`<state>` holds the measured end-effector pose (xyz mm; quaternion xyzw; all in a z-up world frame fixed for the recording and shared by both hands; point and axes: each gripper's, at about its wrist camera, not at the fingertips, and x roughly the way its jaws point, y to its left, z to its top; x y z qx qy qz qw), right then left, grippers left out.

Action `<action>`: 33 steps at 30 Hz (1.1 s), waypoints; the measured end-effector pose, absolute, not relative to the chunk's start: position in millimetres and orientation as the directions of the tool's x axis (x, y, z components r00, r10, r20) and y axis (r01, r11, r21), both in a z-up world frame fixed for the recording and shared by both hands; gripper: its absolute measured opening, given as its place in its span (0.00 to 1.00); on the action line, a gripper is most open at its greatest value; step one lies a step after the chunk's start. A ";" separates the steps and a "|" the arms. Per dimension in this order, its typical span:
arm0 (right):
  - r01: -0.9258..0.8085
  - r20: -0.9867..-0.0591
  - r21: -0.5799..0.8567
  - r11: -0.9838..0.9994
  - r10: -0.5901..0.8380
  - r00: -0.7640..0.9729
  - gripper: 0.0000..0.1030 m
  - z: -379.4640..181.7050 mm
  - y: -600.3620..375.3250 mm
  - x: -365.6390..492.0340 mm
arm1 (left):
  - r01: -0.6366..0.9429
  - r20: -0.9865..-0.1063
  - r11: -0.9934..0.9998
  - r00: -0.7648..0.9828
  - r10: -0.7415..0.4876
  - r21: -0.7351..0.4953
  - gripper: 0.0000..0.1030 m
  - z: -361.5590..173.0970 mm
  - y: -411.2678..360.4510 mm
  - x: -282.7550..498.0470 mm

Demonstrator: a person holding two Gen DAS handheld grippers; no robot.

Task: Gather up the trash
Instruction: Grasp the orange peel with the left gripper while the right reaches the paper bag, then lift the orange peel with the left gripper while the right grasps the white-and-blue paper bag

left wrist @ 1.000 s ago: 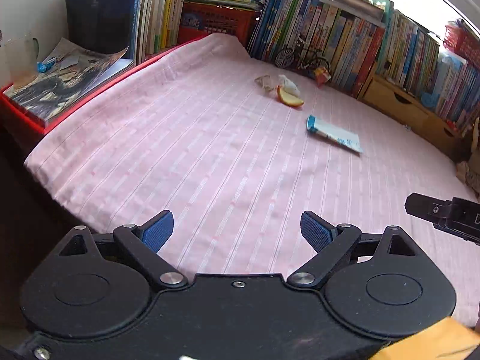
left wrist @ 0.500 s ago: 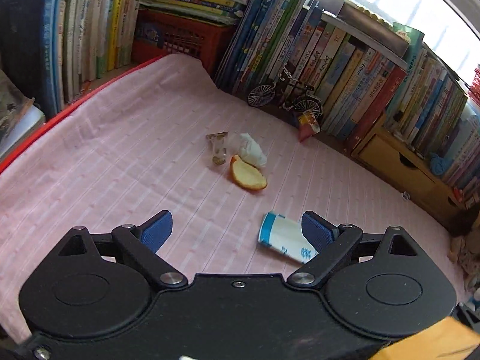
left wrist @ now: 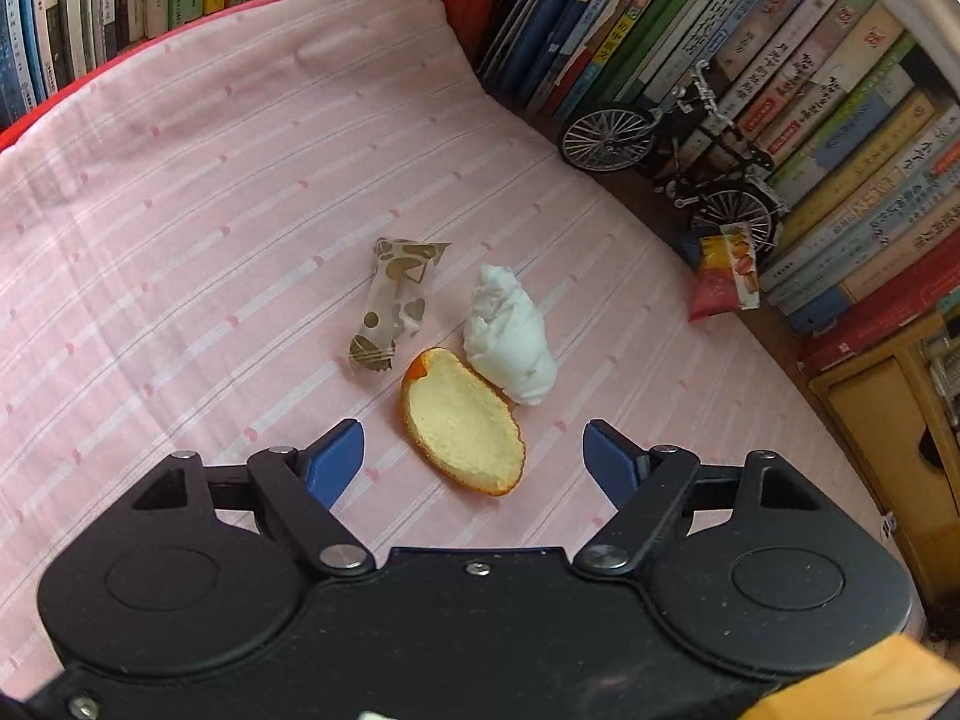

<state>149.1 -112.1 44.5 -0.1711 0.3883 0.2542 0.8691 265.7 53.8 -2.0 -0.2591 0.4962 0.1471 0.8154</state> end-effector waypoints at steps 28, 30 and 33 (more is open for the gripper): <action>-0.595 -0.792 0.055 0.802 0.398 0.463 0.35 13.8 -112.7 173.2 | -0.316 -0.810 0.908 0.584 -0.042 -0.275 0.06 19.2 29.2 251.3; -0.593 -0.786 0.040 0.804 0.391 0.478 0.50 15.9 -112.3 172.4 | -0.311 -0.804 0.910 0.593 -0.041 -0.276 0.06 25.8 31.2 247.0; -0.618 -0.778 0.016 0.786 0.399 0.486 0.75 19.0 -110.6 175.9 | -0.305 -0.793 0.911 0.608 -0.038 -0.277 0.06 34.3 35.5 237.6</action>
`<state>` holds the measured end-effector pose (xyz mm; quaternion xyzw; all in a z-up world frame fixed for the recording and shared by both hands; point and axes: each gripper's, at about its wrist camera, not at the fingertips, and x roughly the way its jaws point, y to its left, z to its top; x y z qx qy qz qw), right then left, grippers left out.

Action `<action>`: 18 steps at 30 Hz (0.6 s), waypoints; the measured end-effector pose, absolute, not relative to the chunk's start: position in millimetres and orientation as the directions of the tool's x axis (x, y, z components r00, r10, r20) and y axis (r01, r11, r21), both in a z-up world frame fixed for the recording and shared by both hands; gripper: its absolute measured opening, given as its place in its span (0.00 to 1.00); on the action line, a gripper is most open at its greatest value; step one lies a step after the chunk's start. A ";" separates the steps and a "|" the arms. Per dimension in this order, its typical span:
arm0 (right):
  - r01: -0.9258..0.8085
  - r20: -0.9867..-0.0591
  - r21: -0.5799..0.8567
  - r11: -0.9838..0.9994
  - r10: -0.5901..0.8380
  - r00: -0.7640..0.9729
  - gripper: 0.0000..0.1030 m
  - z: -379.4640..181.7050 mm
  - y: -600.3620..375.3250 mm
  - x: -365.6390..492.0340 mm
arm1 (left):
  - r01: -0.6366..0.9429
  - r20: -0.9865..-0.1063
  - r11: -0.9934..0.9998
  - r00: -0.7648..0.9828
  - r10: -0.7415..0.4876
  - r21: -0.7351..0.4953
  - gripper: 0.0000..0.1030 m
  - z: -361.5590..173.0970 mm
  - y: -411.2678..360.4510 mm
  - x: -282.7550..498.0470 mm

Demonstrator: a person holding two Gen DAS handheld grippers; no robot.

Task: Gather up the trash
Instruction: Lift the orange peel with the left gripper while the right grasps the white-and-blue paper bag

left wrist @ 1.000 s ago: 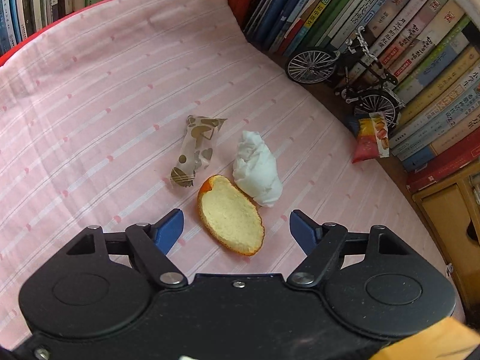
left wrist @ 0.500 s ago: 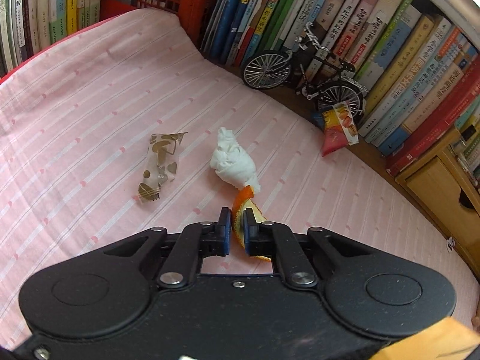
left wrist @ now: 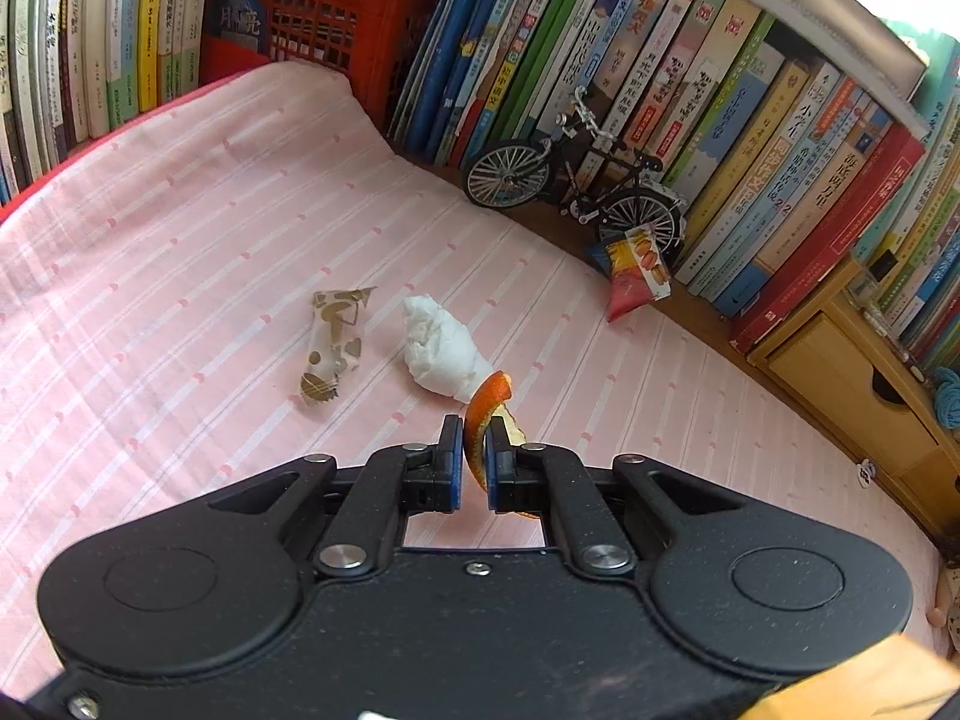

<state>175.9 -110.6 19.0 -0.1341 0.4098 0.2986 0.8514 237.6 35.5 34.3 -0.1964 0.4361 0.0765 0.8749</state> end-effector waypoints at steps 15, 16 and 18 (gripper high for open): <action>-0.712 -0.843 -0.001 0.702 0.382 0.378 0.70 0.0 -94.0 197.9 | -0.361 -0.772 0.886 0.636 0.005 -0.292 0.06 52.4 77.1 175.3; -0.707 -0.843 0.001 0.707 0.381 0.380 0.67 0.8 -93.8 195.2 | -0.367 -0.774 0.883 0.634 0.007 -0.293 0.06 52.5 78.5 172.3; -0.688 -0.843 0.008 0.726 0.375 0.386 0.62 2.3 -93.8 191.1 | -0.377 -0.777 0.878 0.630 0.008 -0.296 0.06 53.2 80.5 165.4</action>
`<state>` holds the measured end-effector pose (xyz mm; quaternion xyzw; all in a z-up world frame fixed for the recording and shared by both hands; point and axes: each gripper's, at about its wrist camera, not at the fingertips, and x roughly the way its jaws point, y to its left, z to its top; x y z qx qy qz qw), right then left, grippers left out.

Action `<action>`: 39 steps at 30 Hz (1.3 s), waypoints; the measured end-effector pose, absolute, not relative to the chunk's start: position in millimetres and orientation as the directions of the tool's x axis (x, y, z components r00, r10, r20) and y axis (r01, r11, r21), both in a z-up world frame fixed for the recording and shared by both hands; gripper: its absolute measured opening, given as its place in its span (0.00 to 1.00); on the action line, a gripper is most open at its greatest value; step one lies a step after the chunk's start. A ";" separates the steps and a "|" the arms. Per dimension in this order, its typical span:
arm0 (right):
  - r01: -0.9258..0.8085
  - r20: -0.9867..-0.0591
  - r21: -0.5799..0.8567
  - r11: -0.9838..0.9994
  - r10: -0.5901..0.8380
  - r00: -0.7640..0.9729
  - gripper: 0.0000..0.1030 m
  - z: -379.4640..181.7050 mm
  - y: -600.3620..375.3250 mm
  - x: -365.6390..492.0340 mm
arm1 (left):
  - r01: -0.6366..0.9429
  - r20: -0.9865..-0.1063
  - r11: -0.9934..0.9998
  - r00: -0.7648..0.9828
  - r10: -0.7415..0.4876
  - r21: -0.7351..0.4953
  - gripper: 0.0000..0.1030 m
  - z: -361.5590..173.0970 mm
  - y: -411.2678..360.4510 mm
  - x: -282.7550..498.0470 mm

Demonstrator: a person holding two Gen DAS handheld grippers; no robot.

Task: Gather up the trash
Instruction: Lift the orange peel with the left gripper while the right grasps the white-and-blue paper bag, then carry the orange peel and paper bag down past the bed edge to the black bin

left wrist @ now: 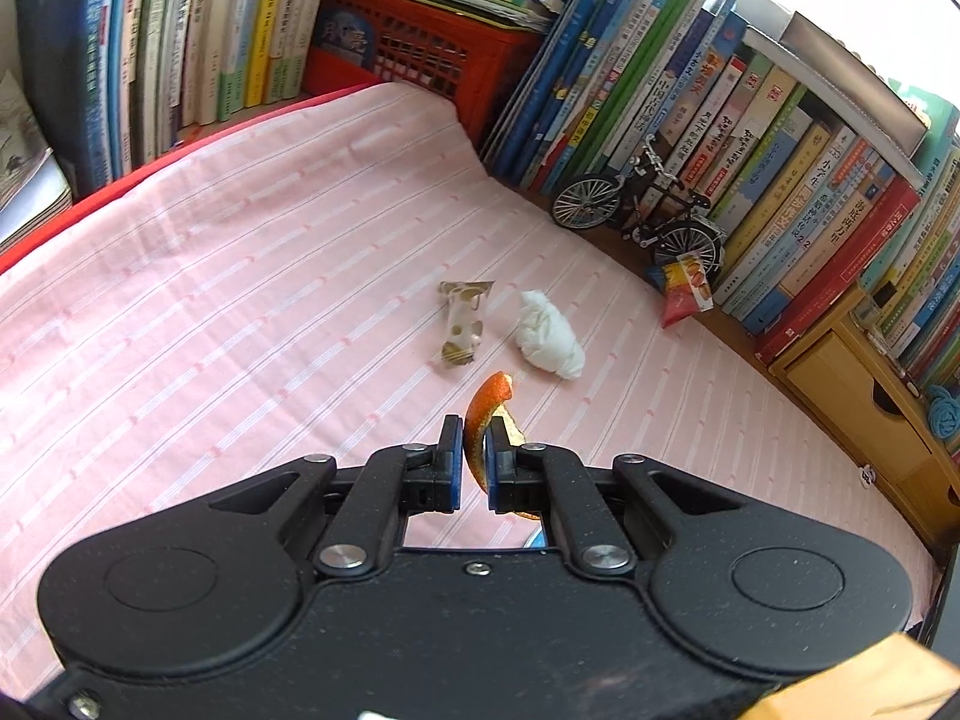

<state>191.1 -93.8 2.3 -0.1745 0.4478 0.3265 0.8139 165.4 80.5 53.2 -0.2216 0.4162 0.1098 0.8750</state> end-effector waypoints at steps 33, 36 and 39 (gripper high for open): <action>-0.304 -0.809 0.125 0.944 0.274 0.519 0.36 71.0 -123.6 22.3 | -0.249 -0.733 0.890 0.668 -0.128 -0.382 0.06 101.8 91.7 -31.4; -0.312 -0.816 0.113 0.943 0.267 0.512 0.36 72.7 -112.6 -12.2 | -0.251 -0.735 0.889 0.665 -0.130 -0.384 0.06 103.1 104.4 -68.2; -0.327 -0.827 0.105 0.939 0.264 0.496 0.36 70.5 -97.1 -48.0 | -0.263 -0.747 0.887 0.653 -0.126 -0.380 0.06 99.2 119.1 -105.5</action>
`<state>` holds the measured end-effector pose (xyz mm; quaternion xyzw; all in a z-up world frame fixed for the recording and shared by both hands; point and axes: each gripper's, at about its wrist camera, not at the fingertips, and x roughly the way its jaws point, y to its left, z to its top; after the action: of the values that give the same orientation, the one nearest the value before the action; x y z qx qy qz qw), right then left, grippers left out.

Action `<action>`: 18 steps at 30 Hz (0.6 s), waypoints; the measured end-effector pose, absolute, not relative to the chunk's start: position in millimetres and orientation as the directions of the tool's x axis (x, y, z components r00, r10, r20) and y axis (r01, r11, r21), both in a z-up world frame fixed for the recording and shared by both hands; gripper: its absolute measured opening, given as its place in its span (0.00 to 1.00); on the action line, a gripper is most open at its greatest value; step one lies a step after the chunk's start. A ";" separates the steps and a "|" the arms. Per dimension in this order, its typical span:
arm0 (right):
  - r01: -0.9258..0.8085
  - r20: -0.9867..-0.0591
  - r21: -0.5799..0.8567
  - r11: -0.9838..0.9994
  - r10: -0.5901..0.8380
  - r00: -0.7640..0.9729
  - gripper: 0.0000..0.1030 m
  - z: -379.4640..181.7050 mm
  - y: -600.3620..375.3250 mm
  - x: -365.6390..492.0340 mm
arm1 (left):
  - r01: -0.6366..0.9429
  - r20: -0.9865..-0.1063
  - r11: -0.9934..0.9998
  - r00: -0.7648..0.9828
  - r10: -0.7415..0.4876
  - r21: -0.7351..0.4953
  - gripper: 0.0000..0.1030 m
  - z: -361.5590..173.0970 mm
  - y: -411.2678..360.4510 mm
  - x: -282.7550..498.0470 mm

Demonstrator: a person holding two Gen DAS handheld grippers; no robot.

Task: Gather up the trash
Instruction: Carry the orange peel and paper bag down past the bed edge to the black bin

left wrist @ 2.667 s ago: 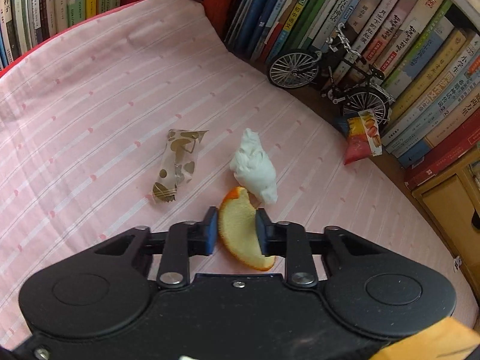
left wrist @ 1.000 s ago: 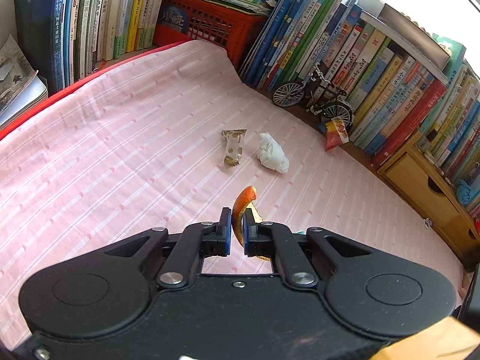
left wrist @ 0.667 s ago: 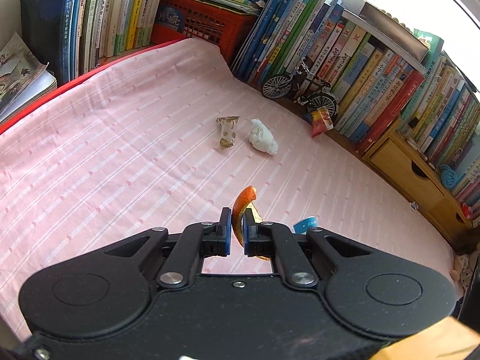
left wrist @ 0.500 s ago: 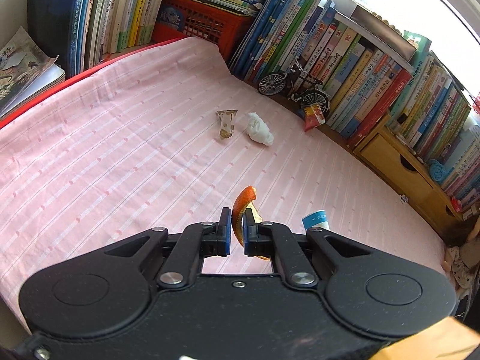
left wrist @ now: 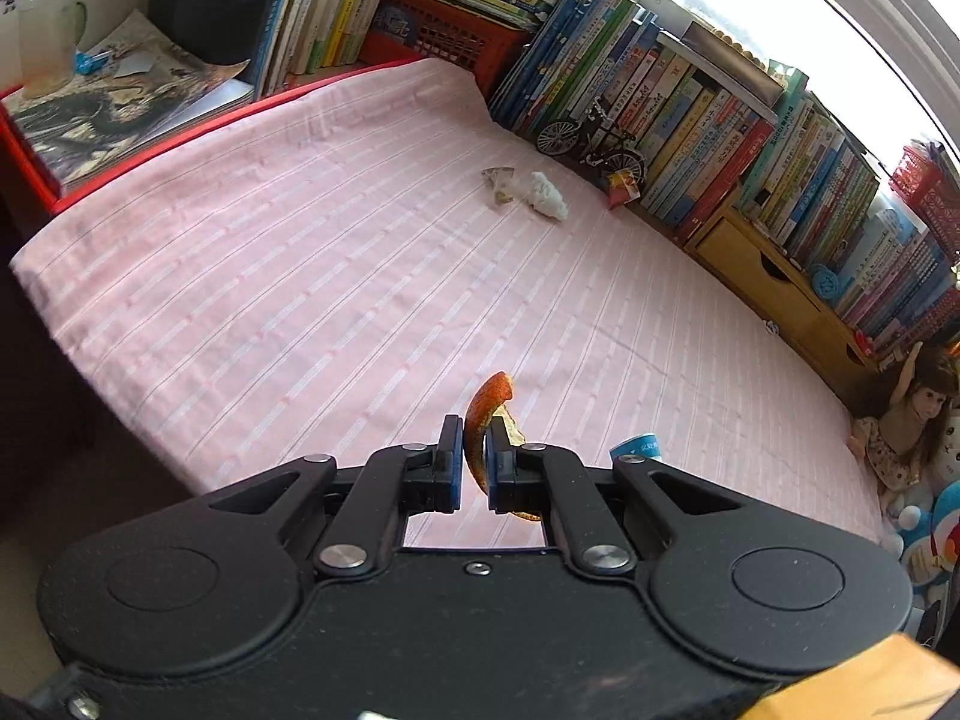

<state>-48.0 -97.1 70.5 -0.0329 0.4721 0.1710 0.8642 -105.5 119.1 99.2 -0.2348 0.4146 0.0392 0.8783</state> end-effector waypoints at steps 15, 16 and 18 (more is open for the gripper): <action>-0.432 -0.870 0.124 0.893 0.307 0.385 0.36 37.7 -42.9 -158.5 | -0.376 -0.845 0.866 0.527 -0.092 -0.329 0.06 38.4 154.4 -224.4; -0.429 -0.872 0.131 0.894 0.310 0.380 0.36 35.3 -41.1 -162.8 | -0.375 -0.849 0.868 0.520 -0.094 -0.326 0.06 34.3 153.4 -227.3; -0.418 -0.875 0.142 0.897 0.311 0.371 0.36 31.1 -39.8 -167.3 | -0.370 -0.857 0.872 0.505 -0.102 -0.322 0.06 27.5 151.1 -231.4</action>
<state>-167.3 -39.8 31.1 -0.0519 0.5155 0.2208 0.8263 -231.4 151.1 27.5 -0.2402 0.4909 0.0803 0.8336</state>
